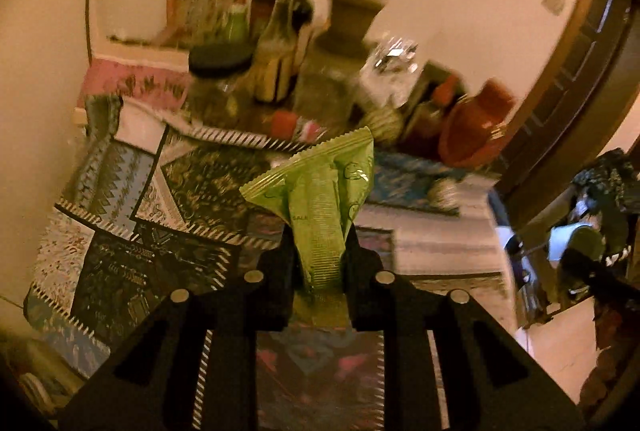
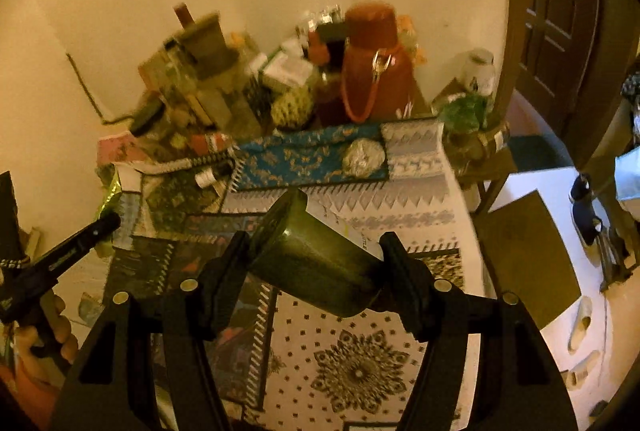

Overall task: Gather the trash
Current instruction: 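Lift the green wrapper and dark green bottle off the table with both tools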

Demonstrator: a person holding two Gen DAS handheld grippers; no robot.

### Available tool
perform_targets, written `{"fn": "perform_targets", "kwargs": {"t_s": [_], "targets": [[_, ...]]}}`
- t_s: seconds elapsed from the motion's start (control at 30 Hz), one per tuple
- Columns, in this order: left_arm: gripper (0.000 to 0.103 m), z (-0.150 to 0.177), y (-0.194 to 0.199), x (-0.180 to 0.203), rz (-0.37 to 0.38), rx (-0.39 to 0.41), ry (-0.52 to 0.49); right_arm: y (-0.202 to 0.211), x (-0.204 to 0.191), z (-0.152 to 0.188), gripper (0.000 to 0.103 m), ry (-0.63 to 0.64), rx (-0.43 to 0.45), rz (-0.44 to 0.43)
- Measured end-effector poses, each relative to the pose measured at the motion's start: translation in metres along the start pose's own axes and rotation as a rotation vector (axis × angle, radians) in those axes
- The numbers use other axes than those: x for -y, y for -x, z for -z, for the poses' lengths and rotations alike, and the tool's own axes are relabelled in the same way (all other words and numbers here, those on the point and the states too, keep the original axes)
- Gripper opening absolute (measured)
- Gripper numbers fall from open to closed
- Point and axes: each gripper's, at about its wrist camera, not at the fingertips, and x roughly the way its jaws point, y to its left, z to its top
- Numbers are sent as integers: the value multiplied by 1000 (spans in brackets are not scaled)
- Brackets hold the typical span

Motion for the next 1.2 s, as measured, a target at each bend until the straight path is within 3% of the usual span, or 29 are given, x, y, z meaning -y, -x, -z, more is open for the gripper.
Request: {"fn": "perform_targets", "kwargs": {"t_s": [0.3,0.53,0.83,1.2], "targets": [[20,39,109,61,21,179,-19,83,7,15,62,79,126,-58],[20,61,168,80,46,246,-38,127,-8,32,62,147,203,-58],[20,86,211,70,94,294,-75,164,-38,71,62,145,254,-45],[20,155,293,3,134,306,-139,201,-103,152,62,83,272,-13]]}}
